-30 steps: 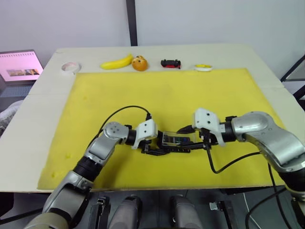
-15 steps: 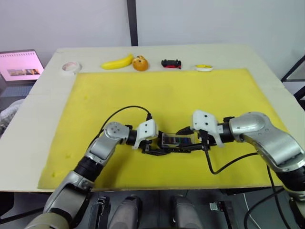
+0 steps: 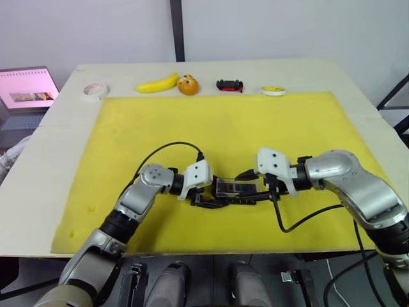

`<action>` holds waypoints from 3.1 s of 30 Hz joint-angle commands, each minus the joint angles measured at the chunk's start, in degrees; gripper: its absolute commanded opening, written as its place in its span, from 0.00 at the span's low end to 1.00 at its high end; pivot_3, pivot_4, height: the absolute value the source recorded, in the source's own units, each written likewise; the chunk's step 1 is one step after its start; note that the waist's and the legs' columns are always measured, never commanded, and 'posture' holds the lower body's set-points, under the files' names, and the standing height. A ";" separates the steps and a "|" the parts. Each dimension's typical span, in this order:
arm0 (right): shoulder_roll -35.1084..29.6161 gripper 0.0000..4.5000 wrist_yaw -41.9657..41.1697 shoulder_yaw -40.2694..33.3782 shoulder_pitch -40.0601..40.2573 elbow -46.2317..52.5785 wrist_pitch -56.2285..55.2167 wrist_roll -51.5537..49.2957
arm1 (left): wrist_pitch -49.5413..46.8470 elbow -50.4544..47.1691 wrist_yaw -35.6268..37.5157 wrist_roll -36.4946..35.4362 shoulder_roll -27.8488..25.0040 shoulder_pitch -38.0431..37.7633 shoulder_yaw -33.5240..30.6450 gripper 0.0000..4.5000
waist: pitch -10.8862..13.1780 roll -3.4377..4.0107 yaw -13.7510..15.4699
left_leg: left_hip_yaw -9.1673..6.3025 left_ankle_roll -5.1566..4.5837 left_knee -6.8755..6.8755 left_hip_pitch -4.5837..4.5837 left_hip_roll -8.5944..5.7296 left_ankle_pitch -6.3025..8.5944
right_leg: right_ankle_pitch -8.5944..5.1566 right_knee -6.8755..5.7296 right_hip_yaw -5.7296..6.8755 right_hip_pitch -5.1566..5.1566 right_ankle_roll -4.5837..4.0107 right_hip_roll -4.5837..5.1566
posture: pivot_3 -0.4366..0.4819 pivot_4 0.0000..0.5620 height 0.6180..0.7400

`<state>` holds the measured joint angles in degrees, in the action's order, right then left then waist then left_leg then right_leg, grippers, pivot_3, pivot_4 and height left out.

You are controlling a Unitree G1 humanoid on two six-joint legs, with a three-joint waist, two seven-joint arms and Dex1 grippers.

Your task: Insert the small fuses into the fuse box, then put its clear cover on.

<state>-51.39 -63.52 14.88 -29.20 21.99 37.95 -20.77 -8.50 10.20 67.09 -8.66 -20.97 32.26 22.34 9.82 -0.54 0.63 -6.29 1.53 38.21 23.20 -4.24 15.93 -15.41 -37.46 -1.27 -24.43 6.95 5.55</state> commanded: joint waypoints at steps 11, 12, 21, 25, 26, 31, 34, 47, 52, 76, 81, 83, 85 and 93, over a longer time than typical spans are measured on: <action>-0.74 0.99 -0.24 -2.14 0.04 0.99 -0.23 0.67 | 0.24 -1.44 -0.55 -0.23 0.47 0.22 -0.94 0.57 | 0.00 0.00 -0.02 | 0.00 0.01 0.00 0.00 0.00 0.00 | 0.00 0.00 0.00 0.00 0.00 0.00 | 0.48 0.27 1.00; -0.58 0.99 0.12 -2.33 0.12 1.09 -0.20 0.68 | 0.22 -1.47 -0.57 -0.24 0.50 0.18 -0.92 0.57 | 0.00 0.00 -0.02 | 0.00 0.01 0.00 0.00 0.00 0.00 | 0.00 0.00 0.00 0.00 0.00 0.00 | 0.48 0.27 1.00; 0.06 0.99 1.92 -2.57 -0.35 0.86 -1.27 1.88 | 0.09 -1.67 -0.48 -0.30 0.68 0.10 -0.85 0.57 | 0.00 0.00 -0.01 | 0.00 0.01 0.00 0.00 0.00 -0.01 | 0.00 0.00 0.00 0.00 0.00 0.00 | 0.48 0.27 1.00; -0.13 0.99 1.84 -2.65 -0.59 0.52 -1.50 2.04 | 0.09 -1.73 -0.48 -0.31 0.72 0.07 -0.84 0.57 | 0.00 0.00 -0.02 | 0.00 0.02 0.00 0.00 0.00 -0.01 | 0.00 0.00 0.00 0.00 0.00 0.00 | 0.48 0.27 1.00; -0.15 0.99 1.82 -2.65 -0.61 0.46 -1.55 2.08 | 0.11 -1.72 -0.47 -0.32 0.73 0.06 -0.84 0.57 | 0.00 0.00 -0.02 | 0.00 0.01 0.00 0.00 0.00 -0.01 | 0.00 0.00 0.00 0.00 0.00 0.00 | 0.48 0.27 1.00; -0.16 0.99 1.91 -2.78 -1.03 0.09 -1.47 2.21 | 0.08 -1.85 -0.50 -0.37 0.72 -0.06 -0.89 0.57 | 0.00 0.00 -0.02 | 0.00 0.02 0.00 0.00 0.00 -0.01 | 0.00 0.00 0.00 0.00 0.00 0.00 | 0.48 0.27 1.00; -0.17 0.99 1.88 -2.96 -1.39 -0.43 -1.45 2.22 | 0.06 -1.88 -0.39 -0.44 0.68 -0.08 -0.88 0.57 | 0.00 0.00 -0.03 | 0.00 0.02 0.00 0.00 0.00 -0.01 | 0.00 0.00 0.00 0.00 0.00 0.00 | 0.48 0.27 1.00; -0.17 0.99 0.25 -6.37 -1.04 2.97 2.29 -3.81 | 0.11 -1.73 -0.54 -0.24 1.15 0.17 -0.66 0.57 | 0.00 0.00 -0.02 | 0.00 0.02 0.00 0.00 0.00 -0.01 | 0.00 -0.01 0.00 0.00 0.00 0.00 | 0.48 0.27 1.00; 0.99 0.99 0.09 -10.88 0.92 5.63 4.74 -10.45 | -0.11 -1.62 -0.60 -0.18 1.06 0.18 -0.65 0.57 | 0.00 0.00 0.01 | -0.02 -0.02 0.00 0.00 0.00 0.01 | 0.00 0.00 0.00 0.00 0.00 0.00 | 0.48 0.27 1.00; 5.90 0.01 3.91 -6.27 8.01 -2.90 -2.40 -3.29 | -1.04 -0.60 -0.69 1.28 1.07 -0.13 0.37 0.57 | -0.01 0.00 -0.05 | -0.01 0.03 0.01 -0.01 0.00 -0.02 | 0.00 -0.04 0.00 0.00 0.00 -0.01 | 0.48 0.27 1.00; 5.18 0.01 6.62 -1.87 9.28 -4.93 2.34 0.57 | -0.81 -0.52 -0.73 1.48 1.12 0.01 0.42 0.57 | -0.26 -0.11 -0.05 | -0.01 0.02 0.01 -0.08 0.00 -0.01 | 0.00 -0.04 0.00 0.07 0.00 -0.01 | 0.48 0.27 1.00; 4.76 0.01 6.40 -1.23 9.97 -4.86 3.85 0.19 | -0.63 -0.48 -0.70 1.59 1.08 0.05 0.46 0.57 | -0.39 -0.18 -0.02 | -0.02 -0.06 -0.01 -0.21 0.00 0.03 | 0.00 -0.02 0.00 0.22 0.00 -0.01 | 0.48 0.27 1.00; 3.99 0.01 6.37 -0.37 10.53 -4.67 5.12 0.50 | -0.43 -0.32 -0.70 1.70 1.03 0.11 0.48 0.57 | -0.40 -0.18 -0.02 | -0.03 -0.19 -0.11 -0.58 0.00 0.11 | 0.00 0.10 0.00 0.60 0.00 -0.01 | 0.48 0.27 1.00; 3.18 0.01 8.62 0.87 11.79 -5.06 6.61 1.45 | -0.06 0.01 -0.79 1.90 1.07 0.13 0.46 0.57 | -0.74 -0.16 -0.01 | -0.15 -0.37 -0.22 -1.05 0.04 0.23 | -0.03 0.41 0.11 1.21 0.01 -0.04 | 0.48 0.27 1.00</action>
<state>-45.99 -55.51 10.53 -21.38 20.73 38.93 -23.27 -9.61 11.12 65.85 -6.68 -19.56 32.07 23.54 9.08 -0.69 0.62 -6.44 1.16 37.99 22.16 -4.20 16.16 -15.43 -37.06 -1.16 -23.22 6.96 5.51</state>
